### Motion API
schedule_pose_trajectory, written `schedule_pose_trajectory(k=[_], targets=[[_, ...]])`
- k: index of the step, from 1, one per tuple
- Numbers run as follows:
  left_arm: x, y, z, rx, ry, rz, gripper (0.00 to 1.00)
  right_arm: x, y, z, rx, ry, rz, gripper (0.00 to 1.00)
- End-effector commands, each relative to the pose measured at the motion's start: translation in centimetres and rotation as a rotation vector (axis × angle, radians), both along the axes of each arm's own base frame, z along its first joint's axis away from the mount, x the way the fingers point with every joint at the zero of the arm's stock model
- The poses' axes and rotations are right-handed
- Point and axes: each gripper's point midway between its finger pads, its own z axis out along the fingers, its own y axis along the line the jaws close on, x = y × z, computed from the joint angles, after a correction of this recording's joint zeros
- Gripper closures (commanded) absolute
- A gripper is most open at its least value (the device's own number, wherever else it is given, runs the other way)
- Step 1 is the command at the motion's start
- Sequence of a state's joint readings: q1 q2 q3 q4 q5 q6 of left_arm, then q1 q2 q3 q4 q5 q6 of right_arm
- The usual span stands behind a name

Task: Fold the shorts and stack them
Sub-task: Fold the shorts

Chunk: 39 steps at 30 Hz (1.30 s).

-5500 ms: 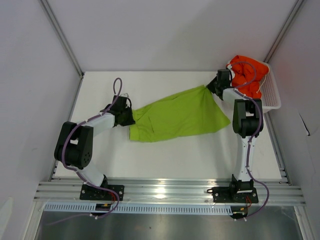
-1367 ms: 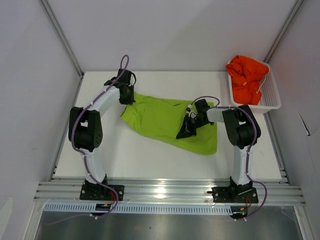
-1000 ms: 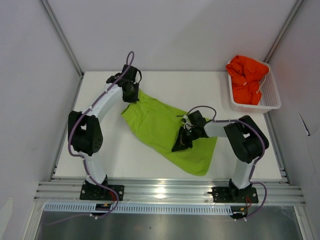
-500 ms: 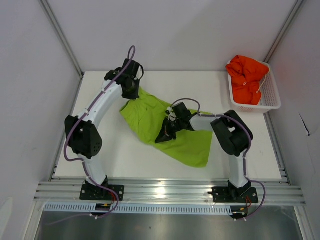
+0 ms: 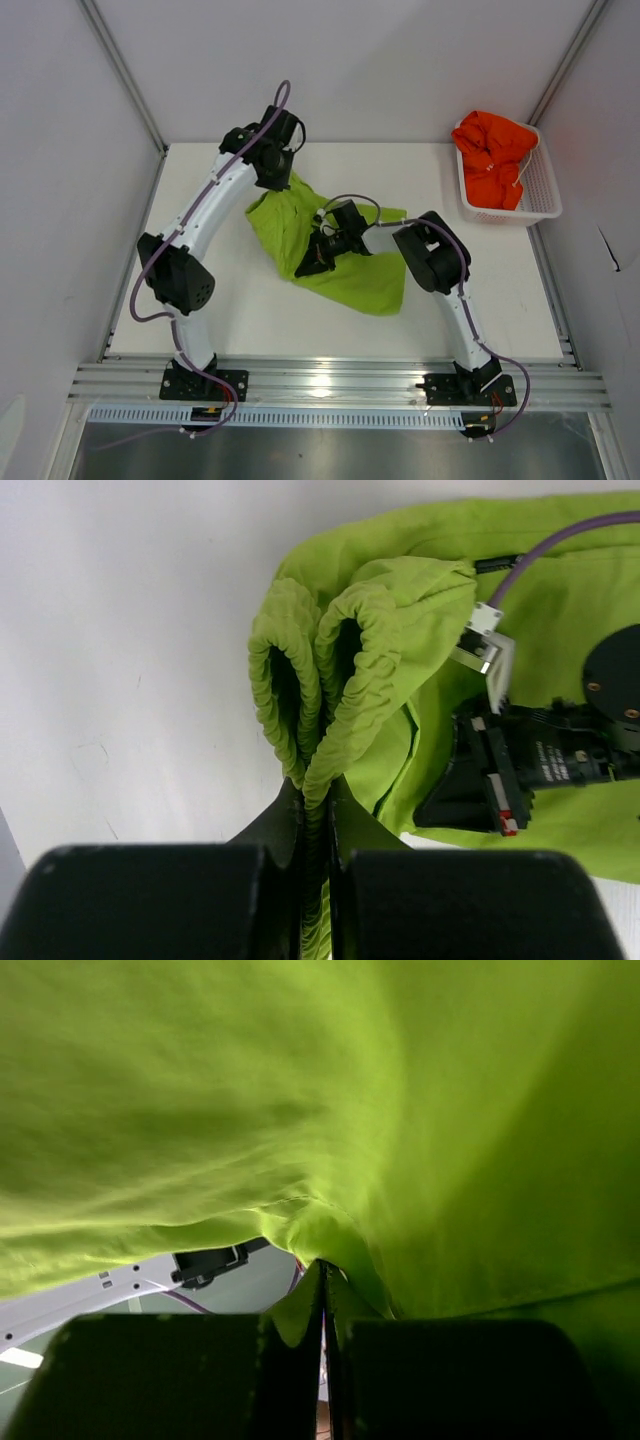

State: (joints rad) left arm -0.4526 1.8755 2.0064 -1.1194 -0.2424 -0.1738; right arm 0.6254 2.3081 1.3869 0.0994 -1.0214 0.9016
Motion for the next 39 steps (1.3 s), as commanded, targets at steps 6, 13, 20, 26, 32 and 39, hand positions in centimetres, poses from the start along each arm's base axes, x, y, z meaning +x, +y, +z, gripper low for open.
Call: schedule_pose_trajectory(k=[6, 13, 20, 26, 32, 39], targets=[[-2.3, -3.9, 1.0, 0.023, 0.047, -0.059, 1.0, -2.2, 2.7, -2.6, -0.078, 0.227, -0.041, 1.0], [-4.7, -7.4, 1.1, -0.154, 0.129, -0.038, 0.99, -1.8, 5.8, -1.7, -0.023, 0.248, -0.089, 1.0], [-4.3, -8.0, 1.9, -0.202, 0.111, 0.012, 0.99, -0.8, 5.7, 0.0, -0.074, 0.173, -0.073, 0.86], [-3.7, -6.7, 2.1, -0.161, 0.083, 0.018, 1.0, 1.5, 1.6, 2.9, -0.188, 0.014, -0.129, 0.57], [-3.2, -5.9, 2.6, -0.137, 0.064, 0.026, 1.0, 3.7, -3.4, 6.6, -0.198, -0.058, -0.224, 0.45], [-2.9, -5.4, 2.4, -0.123, 0.061, 0.04, 1.0, 4.7, -9.9, 9.0, -0.247, -0.121, -0.331, 0.53]])
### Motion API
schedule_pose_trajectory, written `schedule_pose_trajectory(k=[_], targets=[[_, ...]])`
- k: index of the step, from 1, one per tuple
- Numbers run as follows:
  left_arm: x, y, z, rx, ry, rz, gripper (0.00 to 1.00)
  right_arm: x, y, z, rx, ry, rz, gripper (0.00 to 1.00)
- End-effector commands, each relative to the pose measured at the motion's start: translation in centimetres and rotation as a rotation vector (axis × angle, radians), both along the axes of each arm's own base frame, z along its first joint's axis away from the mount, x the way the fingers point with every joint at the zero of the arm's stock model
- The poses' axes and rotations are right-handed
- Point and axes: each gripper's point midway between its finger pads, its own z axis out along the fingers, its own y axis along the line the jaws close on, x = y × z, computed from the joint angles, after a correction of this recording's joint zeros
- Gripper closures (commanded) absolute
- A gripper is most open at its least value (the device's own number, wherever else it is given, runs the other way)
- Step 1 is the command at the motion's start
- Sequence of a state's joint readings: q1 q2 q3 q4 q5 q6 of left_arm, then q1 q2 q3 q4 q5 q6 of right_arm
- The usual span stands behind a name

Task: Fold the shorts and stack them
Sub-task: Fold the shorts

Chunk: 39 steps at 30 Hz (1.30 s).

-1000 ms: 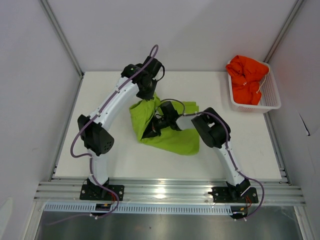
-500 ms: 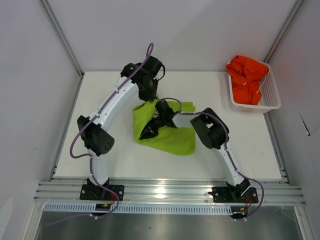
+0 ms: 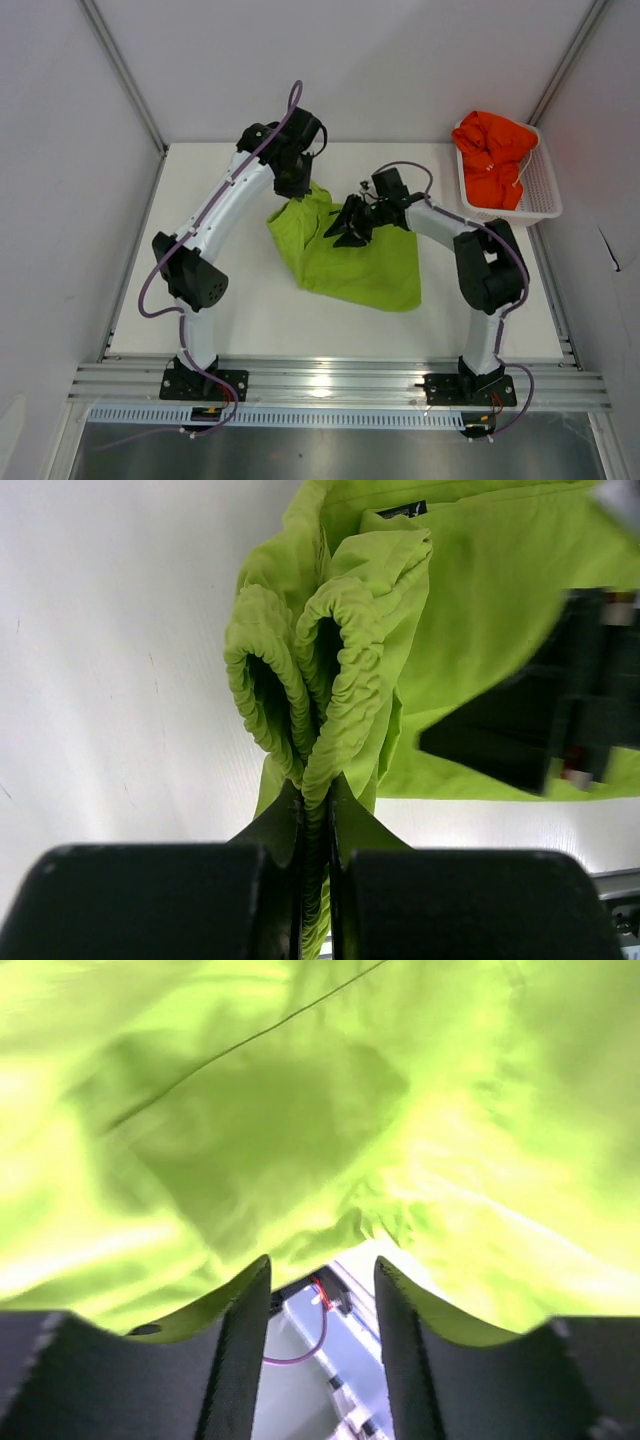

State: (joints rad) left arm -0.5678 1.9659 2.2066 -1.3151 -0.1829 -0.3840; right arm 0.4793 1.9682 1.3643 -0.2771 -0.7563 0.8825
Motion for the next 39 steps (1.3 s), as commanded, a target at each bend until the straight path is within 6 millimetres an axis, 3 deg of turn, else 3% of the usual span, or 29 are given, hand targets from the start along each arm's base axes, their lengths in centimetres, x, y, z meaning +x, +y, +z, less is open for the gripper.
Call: schedule_pose_trajectory(k=[1, 3, 4, 6, 8, 10, 16, 24, 31, 39], targets=[[0.7, 0.4, 1.9, -0.008, -0.057, 0.011, 1.0, -0.5, -3.6, 2.0, -0.059, -0.07, -0.033, 0.54], [0.7, 0.4, 1.9, -0.008, -0.059, 0.01, 1.0, -0.1, -7.0, 1.2, -0.132, -0.079, -0.089, 0.6], [0.8, 0.4, 1.8, -0.006, -0.059, 0.007, 1.0, -0.1, -8.2, 1.8, -0.155, -0.106, -0.108, 0.61], [0.9, 0.4, 1.6, -0.002, -0.054, 0.004, 1.0, 0.2, -12.5, 0.2, -0.315, -0.119, -0.162, 0.58], [1.0, 0.4, 1.7, -0.001, -0.056, 0.005, 1.0, 0.3, -15.4, -0.2, -0.439, -0.149, -0.191, 0.57], [1.0, 0.3, 1.6, -0.002, -0.052, 0.005, 1.0, 0.0, -19.2, -1.8, -0.621, -0.152, -0.23, 0.57], [1.2, 0.1, 1.7, -0.002, -0.054, 0.004, 1.0, -0.8, -24.2, -3.7, -0.862, -0.169, -0.304, 0.55], [1.2, 0.4, 1.8, 0.007, -0.055, 0.007, 1.0, -1.2, -25.5, -6.6, -0.97, -0.142, -0.262, 0.49], [1.2, 0.6, 1.6, 0.022, -0.054, 0.007, 1.0, -3.0, -22.6, -9.0, -0.979, -0.132, -0.182, 0.51], [1.3, 1.2, 2.2, 0.038, -0.064, 0.015, 1.0, -6.3, -17.8, -11.3, -0.955, -0.123, -0.087, 0.56]])
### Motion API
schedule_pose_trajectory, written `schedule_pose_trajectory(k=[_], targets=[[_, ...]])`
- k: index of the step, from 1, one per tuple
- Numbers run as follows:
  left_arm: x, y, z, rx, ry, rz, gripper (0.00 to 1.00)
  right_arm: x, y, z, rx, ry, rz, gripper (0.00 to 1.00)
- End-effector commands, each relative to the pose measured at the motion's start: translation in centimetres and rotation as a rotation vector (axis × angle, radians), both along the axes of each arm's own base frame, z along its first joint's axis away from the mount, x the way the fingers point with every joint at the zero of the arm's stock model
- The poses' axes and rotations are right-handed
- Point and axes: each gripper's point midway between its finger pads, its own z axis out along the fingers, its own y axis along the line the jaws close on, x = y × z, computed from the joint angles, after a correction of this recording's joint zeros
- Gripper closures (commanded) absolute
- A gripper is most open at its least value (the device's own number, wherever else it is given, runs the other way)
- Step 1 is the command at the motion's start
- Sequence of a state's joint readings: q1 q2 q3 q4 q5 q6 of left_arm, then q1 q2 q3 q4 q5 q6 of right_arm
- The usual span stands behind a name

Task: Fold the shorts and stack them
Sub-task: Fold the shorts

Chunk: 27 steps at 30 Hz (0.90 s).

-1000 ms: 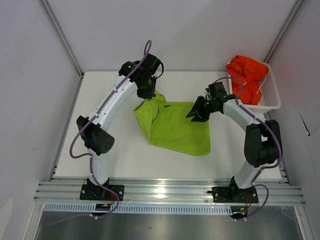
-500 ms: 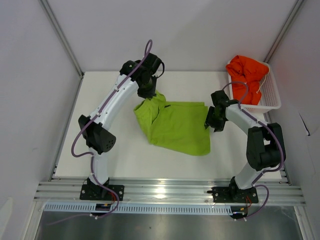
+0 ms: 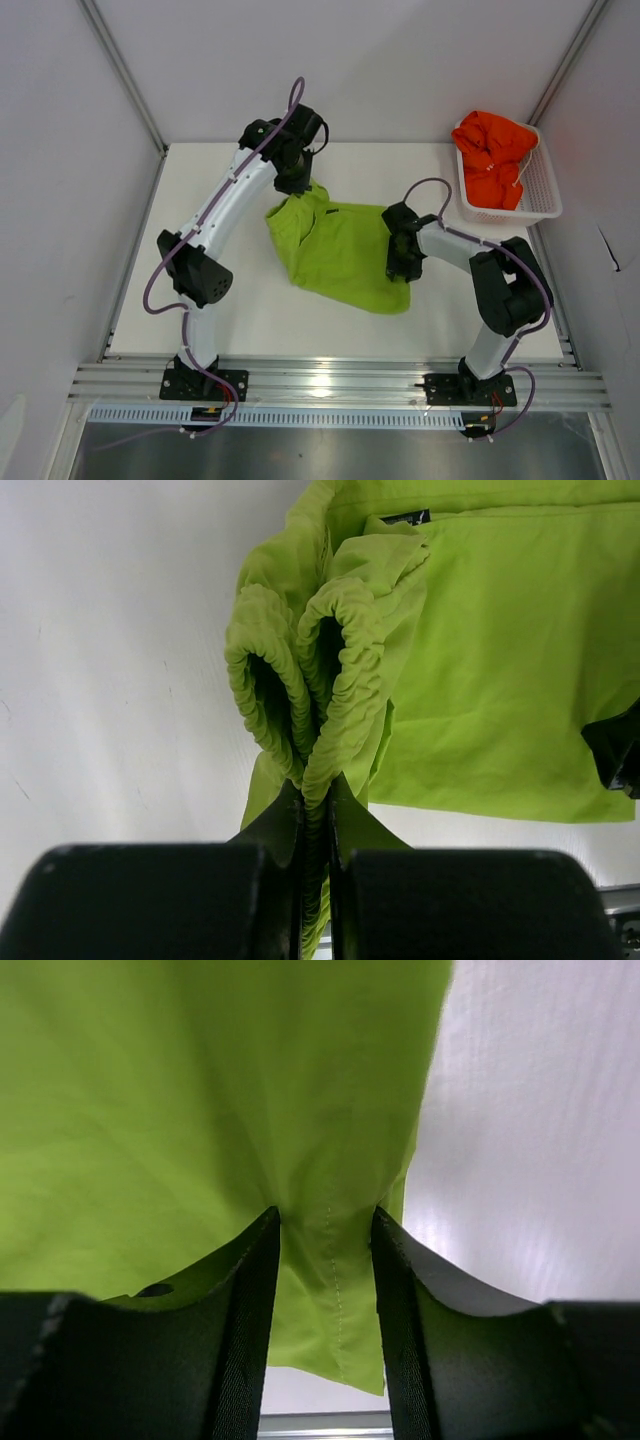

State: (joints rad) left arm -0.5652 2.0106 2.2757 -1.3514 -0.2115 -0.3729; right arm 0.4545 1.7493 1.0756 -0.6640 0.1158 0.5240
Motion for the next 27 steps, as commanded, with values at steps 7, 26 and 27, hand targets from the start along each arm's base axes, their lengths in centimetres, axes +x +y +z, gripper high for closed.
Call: schedule_pose_trajectory(k=[7, 26, 27], targets=[[0.9, 2.8, 1.9, 0.055, -0.057, 0.049, 1.0, -5.5, 8.6, -2.0, 0.073, 0.026, 0.12, 0.56], [-3.7, -5.3, -2.6, 0.014, -0.027, 0.075, 1.0, -5.1, 13.0, -0.8, 0.206, -0.067, 0.05, 0.56], [-3.7, -5.8, -2.9, 0.007, -0.028, 0.078, 1.0, -5.2, 12.8, -0.9, 0.2, -0.069, 0.042, 0.56]])
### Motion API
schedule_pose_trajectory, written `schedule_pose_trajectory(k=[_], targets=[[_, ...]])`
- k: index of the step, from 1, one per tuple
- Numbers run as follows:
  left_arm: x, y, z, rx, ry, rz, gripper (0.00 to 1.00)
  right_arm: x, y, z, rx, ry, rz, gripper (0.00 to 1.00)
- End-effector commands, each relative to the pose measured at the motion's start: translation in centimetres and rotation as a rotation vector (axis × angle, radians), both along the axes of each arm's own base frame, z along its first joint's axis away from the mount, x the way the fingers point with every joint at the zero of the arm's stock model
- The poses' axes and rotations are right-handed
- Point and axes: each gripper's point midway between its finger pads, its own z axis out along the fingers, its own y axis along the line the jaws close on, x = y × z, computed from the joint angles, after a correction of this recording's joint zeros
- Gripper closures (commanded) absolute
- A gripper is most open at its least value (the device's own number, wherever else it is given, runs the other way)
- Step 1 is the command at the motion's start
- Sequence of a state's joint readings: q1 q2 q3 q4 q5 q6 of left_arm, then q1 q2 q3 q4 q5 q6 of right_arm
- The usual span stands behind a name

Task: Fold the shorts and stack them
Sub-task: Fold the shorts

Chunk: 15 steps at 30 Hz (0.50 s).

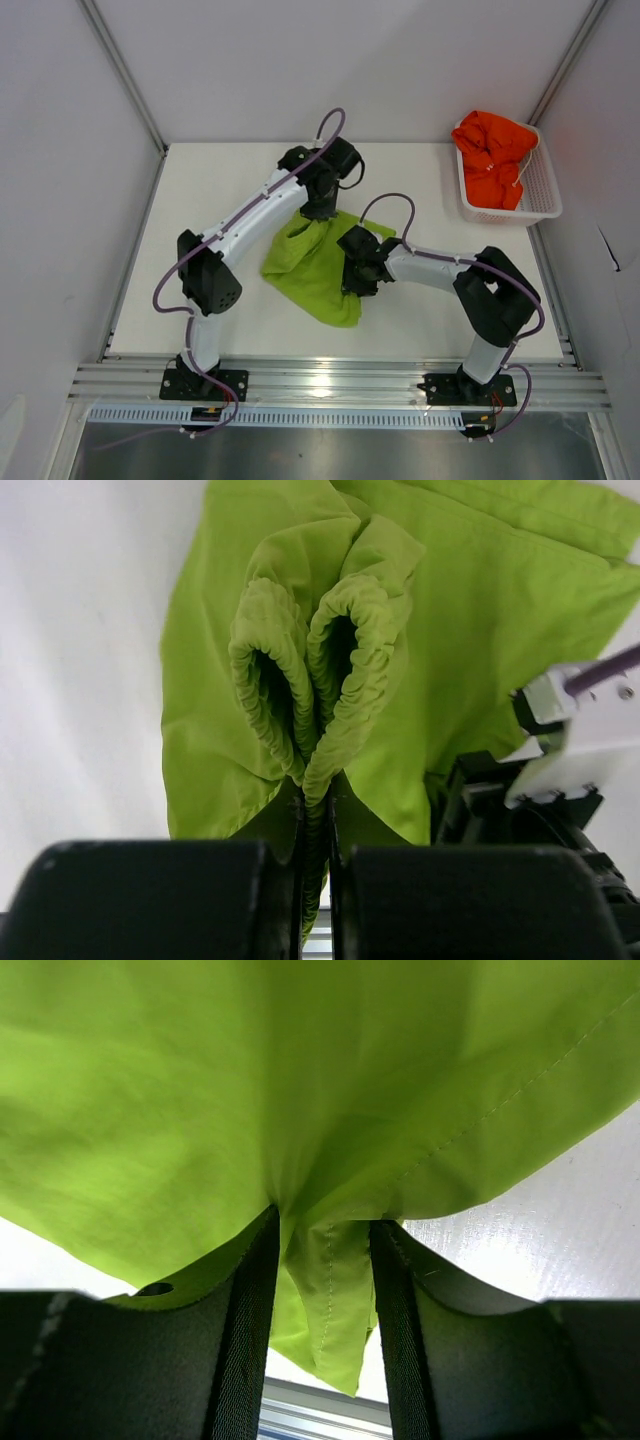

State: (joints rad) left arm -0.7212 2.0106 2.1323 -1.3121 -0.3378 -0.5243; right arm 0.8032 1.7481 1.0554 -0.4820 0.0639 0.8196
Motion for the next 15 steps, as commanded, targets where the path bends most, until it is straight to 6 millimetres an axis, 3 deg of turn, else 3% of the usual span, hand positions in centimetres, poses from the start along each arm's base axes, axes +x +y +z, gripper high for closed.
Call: schedule_pose_trajectory(k=[1, 9, 15], targets=[[-0.5, -2.3, 0.4, -0.08, -0.044, 0.064, 1.0, -0.5, -0.8, -1.4, -0.02, 0.001, -0.046, 0.56], [-0.3, -5.6, -2.9, -0.147, -0.045, 0.112, 1.0, -1.5, -2.6, -1.3, -0.028, -0.024, -0.099, 0.58], [-0.3, -6.2, -6.4, -0.118, -0.021, 0.131, 1.0, -1.5, -5.2, 0.0, -0.062, -0.107, -0.192, 0.63]])
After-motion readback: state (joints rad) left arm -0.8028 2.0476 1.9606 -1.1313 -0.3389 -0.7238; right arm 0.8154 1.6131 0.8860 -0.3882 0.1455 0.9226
